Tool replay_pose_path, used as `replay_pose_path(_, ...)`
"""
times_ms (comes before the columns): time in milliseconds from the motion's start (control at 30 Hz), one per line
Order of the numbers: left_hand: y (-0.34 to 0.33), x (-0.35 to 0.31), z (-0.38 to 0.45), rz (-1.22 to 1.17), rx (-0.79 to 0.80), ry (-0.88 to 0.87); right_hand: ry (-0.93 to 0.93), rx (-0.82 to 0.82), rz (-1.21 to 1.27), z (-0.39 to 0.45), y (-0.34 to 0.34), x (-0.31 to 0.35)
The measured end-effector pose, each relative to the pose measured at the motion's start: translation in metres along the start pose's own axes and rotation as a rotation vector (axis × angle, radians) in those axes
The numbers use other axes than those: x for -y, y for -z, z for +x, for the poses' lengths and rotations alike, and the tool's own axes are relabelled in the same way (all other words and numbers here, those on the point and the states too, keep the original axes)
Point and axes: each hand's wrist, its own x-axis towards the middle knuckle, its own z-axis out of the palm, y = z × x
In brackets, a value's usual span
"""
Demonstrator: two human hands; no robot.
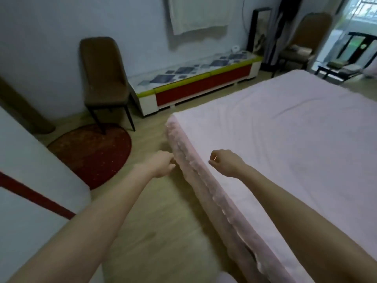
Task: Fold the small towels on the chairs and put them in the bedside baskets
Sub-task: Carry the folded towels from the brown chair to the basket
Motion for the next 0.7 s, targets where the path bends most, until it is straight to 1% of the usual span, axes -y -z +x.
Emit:
replay_pose_path(100, 0.023, 0.073, 0.033, -0.039, -0.021, 0.139, 0.103, 0.037, -0.034, 0.087, 0.01, 0.055)
replay_pose_path(200, 0.039, 0.133, 0.076, -0.113, -0.029, 0.248, 0.17, 0.085, -0.059, 0.178, 0.011, 0.09)
replay_pose_path(333, 0.072, 0.198, 0.141, -0.201, -0.105, 0.354, 0.286, 0.09, -0.088, 0.306, 0.027, 0.126)
replay_pose_path(433, 0.105, 0.241, 0.187, -0.239, -0.113, 0.441, 0.381, 0.156, -0.119, 0.391, 0.052, 0.166)
replay_pose_path(533, 0.139, 0.286, 0.23, -0.291, -0.167, 0.498, 0.459, 0.181, -0.126, 0.472, 0.071, 0.209)
replay_pose_path(700, 0.177, 0.378, 0.316, -0.287, -0.132, 0.53, 0.501, 0.215, -0.153, 0.601, 0.074, 0.265)
